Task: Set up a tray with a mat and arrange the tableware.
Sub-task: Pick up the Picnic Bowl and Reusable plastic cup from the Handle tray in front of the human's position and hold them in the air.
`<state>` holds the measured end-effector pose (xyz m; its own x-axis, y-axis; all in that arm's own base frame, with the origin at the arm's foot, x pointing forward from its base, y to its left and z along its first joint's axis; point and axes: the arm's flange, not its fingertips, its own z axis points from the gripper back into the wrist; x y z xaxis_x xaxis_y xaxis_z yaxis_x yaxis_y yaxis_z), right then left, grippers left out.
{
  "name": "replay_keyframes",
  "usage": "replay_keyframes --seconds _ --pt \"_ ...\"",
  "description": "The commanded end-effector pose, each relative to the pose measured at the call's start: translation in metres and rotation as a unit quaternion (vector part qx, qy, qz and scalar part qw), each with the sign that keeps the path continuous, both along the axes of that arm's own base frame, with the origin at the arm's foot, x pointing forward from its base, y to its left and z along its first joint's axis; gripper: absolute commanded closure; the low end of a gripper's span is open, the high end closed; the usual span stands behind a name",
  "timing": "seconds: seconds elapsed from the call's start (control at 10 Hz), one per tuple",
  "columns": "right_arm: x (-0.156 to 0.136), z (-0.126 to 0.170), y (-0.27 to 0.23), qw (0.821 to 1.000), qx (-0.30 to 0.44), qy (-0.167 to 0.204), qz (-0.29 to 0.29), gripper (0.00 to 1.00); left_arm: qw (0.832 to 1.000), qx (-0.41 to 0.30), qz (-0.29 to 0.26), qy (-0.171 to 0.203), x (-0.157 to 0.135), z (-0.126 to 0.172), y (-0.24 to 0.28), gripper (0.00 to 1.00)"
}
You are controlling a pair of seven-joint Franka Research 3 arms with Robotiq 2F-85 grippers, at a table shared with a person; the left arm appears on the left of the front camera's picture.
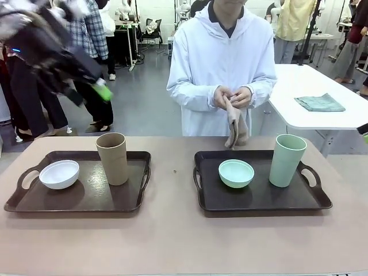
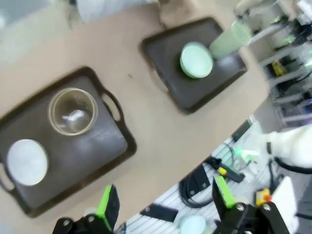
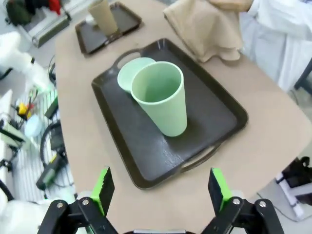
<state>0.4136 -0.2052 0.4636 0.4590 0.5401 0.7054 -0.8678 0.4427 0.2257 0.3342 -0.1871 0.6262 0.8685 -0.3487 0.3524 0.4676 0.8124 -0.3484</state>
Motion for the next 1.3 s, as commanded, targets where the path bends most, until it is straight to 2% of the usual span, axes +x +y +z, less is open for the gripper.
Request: replay_keyframes --seconds 0.0,0.2,0.3,0.9,1.1,1.2 --pt "0.012 0.001 -0.002 0.997 -0.065 -0.004 0.027 0.0 0.999 0.046 -0.002 0.028 0.019 -0.004 -0.055 0.0" --pt "0.011 0.002 -0.009 0.997 -0.066 -0.002 0.044 0.0 0.997 0.073 0.008 0.021 0.026 -0.011 -0.104 0.0" --pt "0.013 -0.001 0.005 0.998 -0.05 0.005 0.028 0.0 0.999 0.041 -0.011 0.026 0.008 -0.018 -0.069 0.0" --pt "0.013 0.001 0.002 0.998 -0.059 0.006 0.032 0.0 0.999 0.04 0.001 0.028 0.015 -0.013 -0.069 0.0" --pt "0.038 -0.011 -0.016 0.982 -0.038 -0.127 0.136 0.0 0.997 0.049 0.028 0.059 0.026 -0.012 -0.108 0.0" --pt "0.046 -0.019 -0.021 0.969 -0.023 -0.173 0.177 0.0 0.995 0.054 0.045 0.074 0.037 -0.015 -0.129 0.0"
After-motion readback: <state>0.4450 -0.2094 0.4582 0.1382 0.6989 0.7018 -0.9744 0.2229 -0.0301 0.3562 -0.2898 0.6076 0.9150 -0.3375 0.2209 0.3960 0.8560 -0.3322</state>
